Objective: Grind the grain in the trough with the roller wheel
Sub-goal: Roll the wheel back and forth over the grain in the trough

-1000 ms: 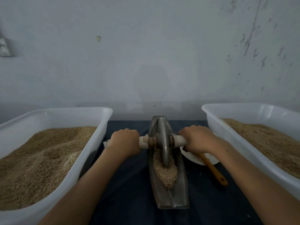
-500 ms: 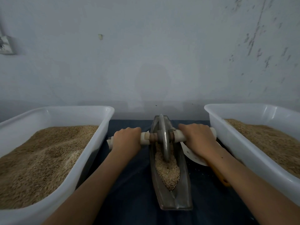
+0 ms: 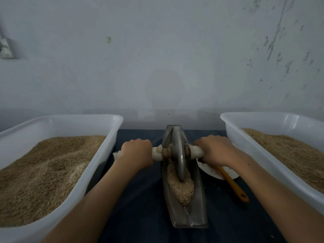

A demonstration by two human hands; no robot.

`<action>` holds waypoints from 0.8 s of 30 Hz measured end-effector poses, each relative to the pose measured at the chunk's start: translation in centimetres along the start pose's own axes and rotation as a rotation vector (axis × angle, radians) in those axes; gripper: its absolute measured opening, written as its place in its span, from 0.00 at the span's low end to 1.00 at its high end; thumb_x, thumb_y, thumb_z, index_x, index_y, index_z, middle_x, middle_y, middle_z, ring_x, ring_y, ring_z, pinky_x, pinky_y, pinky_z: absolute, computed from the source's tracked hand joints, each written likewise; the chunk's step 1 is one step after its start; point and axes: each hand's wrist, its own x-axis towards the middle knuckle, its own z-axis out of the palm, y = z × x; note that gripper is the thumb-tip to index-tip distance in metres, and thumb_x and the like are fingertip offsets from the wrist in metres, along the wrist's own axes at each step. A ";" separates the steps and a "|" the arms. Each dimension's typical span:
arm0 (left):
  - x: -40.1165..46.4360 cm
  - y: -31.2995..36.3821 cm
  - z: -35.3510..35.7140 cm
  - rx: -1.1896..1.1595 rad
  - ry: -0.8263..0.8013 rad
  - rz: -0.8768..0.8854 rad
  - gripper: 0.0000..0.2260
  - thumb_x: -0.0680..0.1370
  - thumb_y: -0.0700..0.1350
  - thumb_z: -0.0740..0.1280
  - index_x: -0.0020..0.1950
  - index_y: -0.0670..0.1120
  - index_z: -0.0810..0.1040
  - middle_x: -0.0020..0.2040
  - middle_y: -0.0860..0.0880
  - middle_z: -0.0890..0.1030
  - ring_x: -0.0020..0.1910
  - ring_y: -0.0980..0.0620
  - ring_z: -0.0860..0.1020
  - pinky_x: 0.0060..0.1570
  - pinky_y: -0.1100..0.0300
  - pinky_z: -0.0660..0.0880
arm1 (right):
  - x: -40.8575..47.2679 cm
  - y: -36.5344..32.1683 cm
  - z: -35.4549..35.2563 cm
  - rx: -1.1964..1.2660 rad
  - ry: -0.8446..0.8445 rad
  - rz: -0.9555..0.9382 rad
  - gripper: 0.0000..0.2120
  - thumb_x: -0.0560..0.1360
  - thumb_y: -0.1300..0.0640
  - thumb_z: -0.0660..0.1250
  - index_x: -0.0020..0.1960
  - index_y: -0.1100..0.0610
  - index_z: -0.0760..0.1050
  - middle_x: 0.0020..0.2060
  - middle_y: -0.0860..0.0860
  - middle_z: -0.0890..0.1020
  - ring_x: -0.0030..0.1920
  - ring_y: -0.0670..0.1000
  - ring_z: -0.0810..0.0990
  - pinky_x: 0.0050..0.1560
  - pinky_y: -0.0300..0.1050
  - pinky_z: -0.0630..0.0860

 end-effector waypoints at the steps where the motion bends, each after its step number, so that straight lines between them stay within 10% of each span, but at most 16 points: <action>1: 0.1 0.0 0.2 -0.013 0.023 -0.011 0.09 0.75 0.49 0.67 0.52 0.48 0.75 0.44 0.50 0.77 0.43 0.50 0.76 0.43 0.58 0.70 | 0.1 -0.1 0.4 -0.018 0.086 -0.003 0.05 0.74 0.51 0.67 0.50 0.46 0.73 0.45 0.47 0.81 0.44 0.50 0.78 0.39 0.44 0.66; 7: -0.4 0.1 1.0 -0.067 0.185 -0.031 0.07 0.76 0.50 0.65 0.51 0.49 0.72 0.47 0.50 0.79 0.46 0.49 0.77 0.42 0.58 0.69 | 0.4 -0.6 2.0 -0.106 0.365 0.020 0.05 0.76 0.55 0.63 0.50 0.50 0.69 0.44 0.49 0.80 0.45 0.54 0.79 0.37 0.45 0.60; 17: -0.6 0.4 -0.7 0.044 -0.062 -0.013 0.11 0.74 0.49 0.67 0.54 0.47 0.74 0.42 0.50 0.74 0.42 0.51 0.74 0.43 0.58 0.70 | -0.2 0.3 -0.6 0.040 -0.121 -0.035 0.11 0.72 0.50 0.70 0.53 0.44 0.75 0.46 0.46 0.81 0.44 0.48 0.77 0.33 0.40 0.64; 24: -0.5 0.4 0.0 0.007 0.113 -0.025 0.07 0.76 0.48 0.65 0.53 0.49 0.74 0.48 0.50 0.79 0.45 0.50 0.77 0.42 0.58 0.69 | 0.1 0.1 0.8 0.024 0.141 -0.005 0.05 0.75 0.47 0.66 0.45 0.45 0.69 0.44 0.46 0.80 0.46 0.52 0.79 0.41 0.46 0.69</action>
